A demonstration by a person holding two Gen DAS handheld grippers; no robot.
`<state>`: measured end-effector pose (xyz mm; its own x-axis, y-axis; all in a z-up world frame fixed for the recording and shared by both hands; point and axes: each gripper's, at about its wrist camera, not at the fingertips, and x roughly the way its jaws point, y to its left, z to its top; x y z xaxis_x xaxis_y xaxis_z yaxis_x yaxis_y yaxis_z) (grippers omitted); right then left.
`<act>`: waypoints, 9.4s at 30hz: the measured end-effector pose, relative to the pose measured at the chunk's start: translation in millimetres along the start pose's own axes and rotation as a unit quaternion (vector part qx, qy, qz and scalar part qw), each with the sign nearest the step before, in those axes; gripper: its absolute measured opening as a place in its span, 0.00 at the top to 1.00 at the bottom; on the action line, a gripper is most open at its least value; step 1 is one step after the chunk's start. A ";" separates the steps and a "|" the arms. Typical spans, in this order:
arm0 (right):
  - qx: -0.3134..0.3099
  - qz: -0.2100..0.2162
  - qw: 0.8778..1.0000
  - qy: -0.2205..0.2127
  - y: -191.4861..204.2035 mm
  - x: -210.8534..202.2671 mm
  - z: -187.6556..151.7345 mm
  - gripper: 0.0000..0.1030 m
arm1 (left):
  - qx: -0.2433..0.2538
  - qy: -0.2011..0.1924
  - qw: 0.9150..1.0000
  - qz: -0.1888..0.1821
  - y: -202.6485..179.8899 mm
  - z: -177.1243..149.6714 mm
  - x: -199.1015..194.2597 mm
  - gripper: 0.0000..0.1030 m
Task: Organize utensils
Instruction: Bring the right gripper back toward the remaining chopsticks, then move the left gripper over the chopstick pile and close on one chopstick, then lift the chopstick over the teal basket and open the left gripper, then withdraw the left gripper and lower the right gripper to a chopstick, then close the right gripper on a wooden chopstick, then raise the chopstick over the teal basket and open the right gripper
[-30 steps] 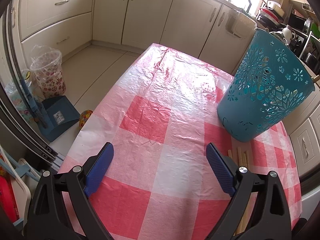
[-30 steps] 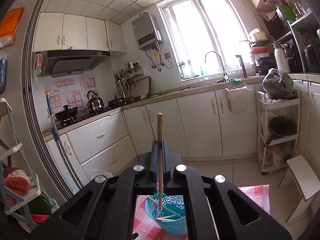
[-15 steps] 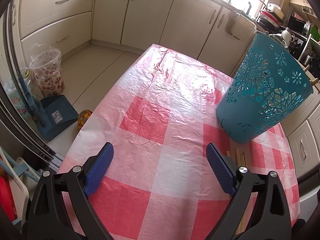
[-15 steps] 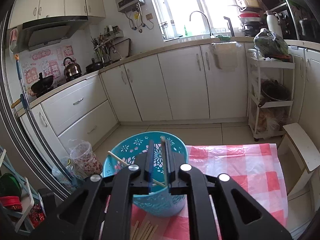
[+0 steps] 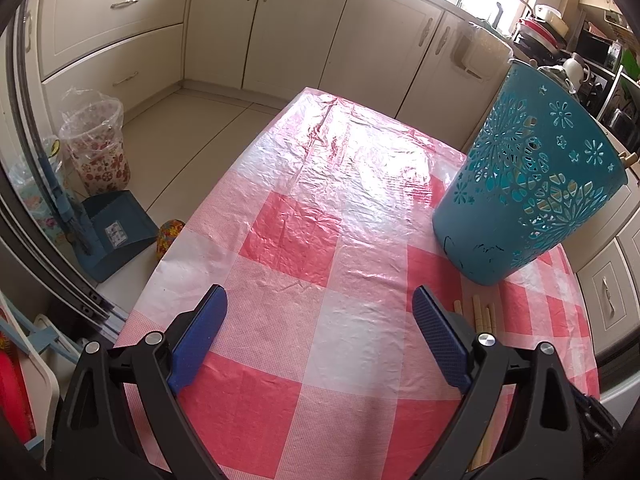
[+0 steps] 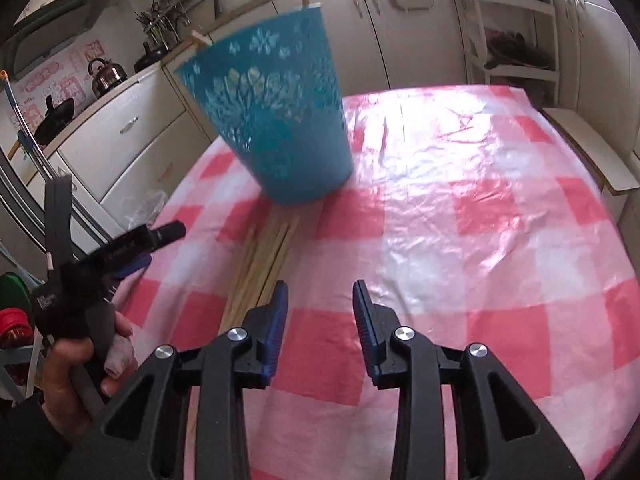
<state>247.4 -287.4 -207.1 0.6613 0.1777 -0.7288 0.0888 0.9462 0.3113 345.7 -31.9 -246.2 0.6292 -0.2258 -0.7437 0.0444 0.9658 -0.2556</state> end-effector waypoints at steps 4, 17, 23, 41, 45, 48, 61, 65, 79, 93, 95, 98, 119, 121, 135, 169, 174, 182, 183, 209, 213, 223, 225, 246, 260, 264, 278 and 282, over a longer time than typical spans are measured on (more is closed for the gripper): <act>-0.024 -0.001 1.000 0.011 19.3 16.0 6.6 0.68 | -0.001 -0.001 1.000 -0.001 -0.5 -0.4 0.0 0.13; -0.065 -0.041 0.996 0.035 36.9 46.6 15.3 0.75 | -0.005 -0.002 1.000 -0.011 2.4 -0.5 -1.3 0.11; -0.075 -0.043 0.995 0.040 35.6 47.3 15.1 0.75 | -0.002 -0.001 1.000 -0.006 0.7 -0.8 -0.6 0.11; -0.081 -0.061 0.994 0.038 39.7 53.3 21.6 0.77 | 0.001 -0.001 1.000 0.000 -2.7 -1.2 0.0 0.11; -0.085 -0.074 0.993 0.036 44.0 56.4 22.1 0.77 | 0.002 0.000 1.000 0.000 -3.0 -1.2 0.0 0.11; -0.097 -0.078 0.991 0.039 44.9 55.8 21.1 0.78 | 0.002 -0.001 1.000 0.000 -2.9 -1.2 0.0 0.11; -0.141 -0.069 0.986 0.057 -5.7 15.3 2.1 0.90 | 0.126 0.046 0.991 -0.016 -57.3 -23.4 -1.6 0.11; -0.102 -0.043 0.993 0.044 -19.0 7.2 -1.9 0.89 | 0.172 0.042 0.984 0.019 -83.1 -35.8 -4.9 0.11; -0.076 -0.013 0.996 0.041 -21.9 6.7 -0.7 0.78 | 0.211 0.062 0.974 0.056 -101.0 -34.8 1.5 0.14; -0.066 -0.015 0.997 0.037 -25.1 7.9 0.5 0.78 | 0.198 0.082 0.976 0.031 -97.5 -33.7 6.6 0.43; -0.064 -0.015 0.997 0.037 -25.3 8.3 0.8 0.78 | 0.216 0.077 0.973 0.013 -104.0 -34.3 6.5 0.65; -0.066 -0.015 0.997 0.037 -25.5 8.4 1.0 0.78 | 0.245 0.091 0.965 -0.029 -112.0 -36.4 3.5 0.92; -0.073 -0.011 0.997 0.037 -24.4 9.5 0.5 0.73 | 0.234 0.043 0.971 0.007 -98.4 -24.7 -28.7 0.95; -0.076 -0.012 0.996 0.036 -23.2 9.8 0.2 0.72 | 0.232 0.032 0.972 0.008 -97.0 -20.0 -37.0 0.95; -0.079 -0.016 0.996 0.035 -22.2 11.1 -1.0 0.71 | 0.147 -0.135 0.977 -0.079 -90.3 65.6 -152.3 0.95; -0.044 0.038 0.998 0.034 -37.0 9.2 1.2 0.65 | 0.125 -0.211 0.965 -0.094 -184.2 138.8 -50.4 0.95; -0.043 0.038 0.998 0.034 -37.2 8.9 1.2 0.65 | 0.158 -0.164 0.971 -0.071 -178.0 120.7 -50.0 0.77; -0.047 0.033 0.998 0.033 -35.9 8.6 1.2 0.65 | 0.096 -0.202 0.975 -0.007 -98.1 71.2 -106.1 0.15; -0.048 0.032 0.998 0.033 -35.4 8.7 0.9 0.65 | 0.086 -0.193 0.977 -0.002 -85.7 62.3 -106.2 0.12; -0.093 -0.011 0.994 0.050 -24.0 13.2 1.8 0.85 | 0.000 -0.050 0.998 0.030 5.3 -13.2 -28.5 0.08; -0.097 -0.038 0.993 0.061 -15.5 16.4 3.9 0.85 | -0.005 -0.047 0.999 0.025 7.0 -11.9 -25.9 0.08; -0.154 -0.048 0.983 0.090 4.6 25.8 4.7 0.93 | 0.000 -0.043 0.999 0.030 2.9 -10.8 -23.3 0.08; -0.143 -0.052 0.984 0.094 3.0 26.0 6.5 0.93 | 0.002 -0.044 0.999 0.030 2.2 -11.2 -23.7 0.08; -0.174 -0.092 0.976 0.090 22.4 19.9 -6.0 0.95 | -0.002 -0.037 0.999 0.020 3.7 -12.9 -22.0 0.08; -0.079 0.017 0.997 0.010 4.4 -19.5 -17.4 0.95 | -0.002 -0.032 0.999 0.021 3.0 -12.5 -20.1 0.08; -0.065 0.045 0.996 -0.030 7.2 -43.9 -5.1 0.95 | -0.002 -0.030 0.999 0.020 3.1 -12.5 -19.2 0.08; -0.050 0.125 0.975 -0.176 28.9 -100.8 94.7 0.95 | -0.006 -0.025 1.000 0.018 5.4 -12.5 -17.1 0.08; -0.041 0.137 0.964 -0.226 39.0 -99.7 138.6 0.94 | 0.003 -0.025 1.000 0.017 1.5 -12.3 -16.6 0.08</act>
<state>288.2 -305.7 -37.8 0.9097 0.3058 -0.2809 -0.1823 0.9019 0.3915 325.7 -28.3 -241.9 0.6685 -0.1872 -0.7198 0.0277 0.9734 -0.2274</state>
